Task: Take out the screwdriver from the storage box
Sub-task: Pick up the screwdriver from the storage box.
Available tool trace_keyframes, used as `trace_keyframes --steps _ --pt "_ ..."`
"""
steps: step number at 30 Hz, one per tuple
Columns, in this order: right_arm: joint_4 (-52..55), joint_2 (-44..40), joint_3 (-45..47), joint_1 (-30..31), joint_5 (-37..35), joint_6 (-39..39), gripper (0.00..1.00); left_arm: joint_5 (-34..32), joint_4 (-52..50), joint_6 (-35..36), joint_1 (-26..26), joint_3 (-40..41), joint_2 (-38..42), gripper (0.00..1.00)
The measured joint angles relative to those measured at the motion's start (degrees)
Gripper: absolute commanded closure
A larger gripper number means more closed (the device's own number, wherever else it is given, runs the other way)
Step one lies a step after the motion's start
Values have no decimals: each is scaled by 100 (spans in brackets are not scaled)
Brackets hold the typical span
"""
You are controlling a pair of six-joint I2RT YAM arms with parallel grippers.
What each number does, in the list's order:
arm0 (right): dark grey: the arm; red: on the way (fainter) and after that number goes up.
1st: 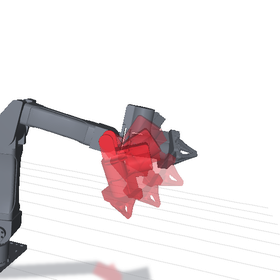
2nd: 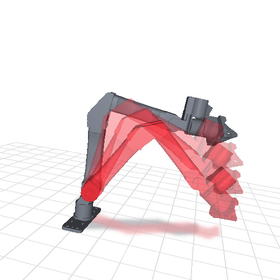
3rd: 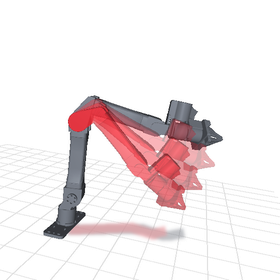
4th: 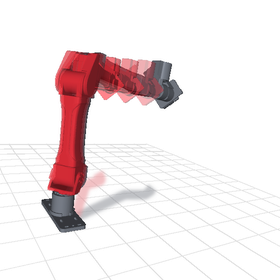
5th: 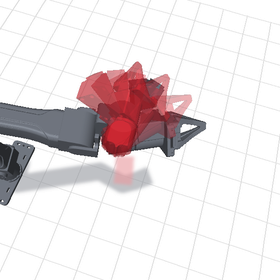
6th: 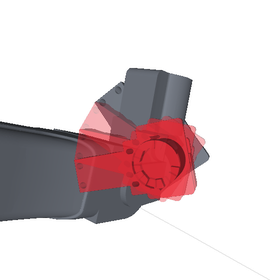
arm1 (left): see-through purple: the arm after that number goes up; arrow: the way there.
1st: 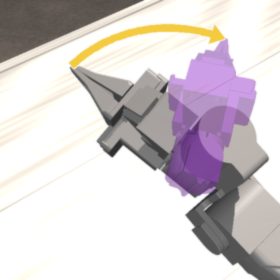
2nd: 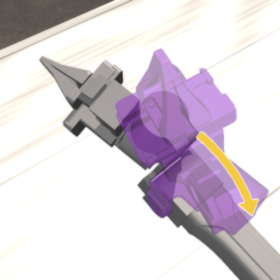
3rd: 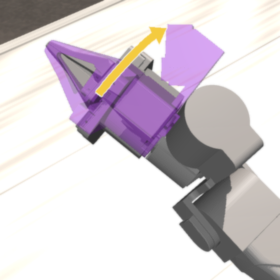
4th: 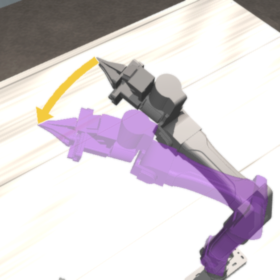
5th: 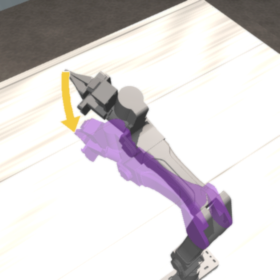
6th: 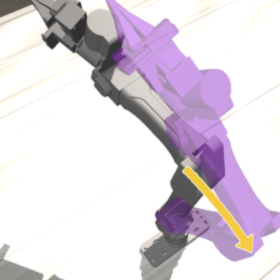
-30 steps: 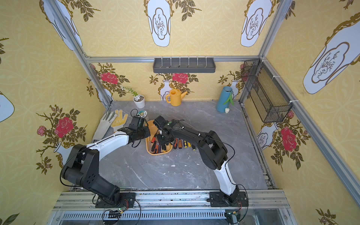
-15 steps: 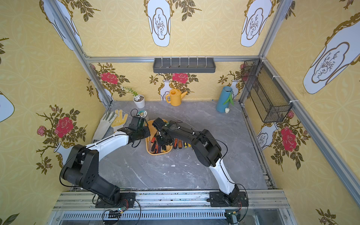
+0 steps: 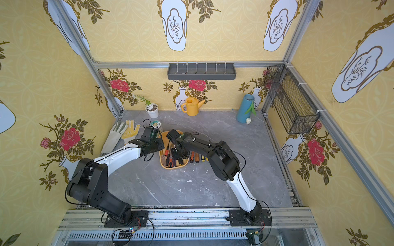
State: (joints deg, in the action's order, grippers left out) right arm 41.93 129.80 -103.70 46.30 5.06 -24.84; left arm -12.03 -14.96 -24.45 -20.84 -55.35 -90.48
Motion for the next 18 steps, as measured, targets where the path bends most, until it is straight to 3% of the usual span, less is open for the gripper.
trace_keyframes --steps 9,14,18 --pt "-2 57 -79 -7 24 -48 86 -61 -122 -7 11 2 44 100" --pt "-256 -271 328 -63 101 -153 99 -61 -114 2 7 2 70 100" --pt "-540 -614 605 -186 229 -214 100 -61 -116 7 -7 2 70 100"
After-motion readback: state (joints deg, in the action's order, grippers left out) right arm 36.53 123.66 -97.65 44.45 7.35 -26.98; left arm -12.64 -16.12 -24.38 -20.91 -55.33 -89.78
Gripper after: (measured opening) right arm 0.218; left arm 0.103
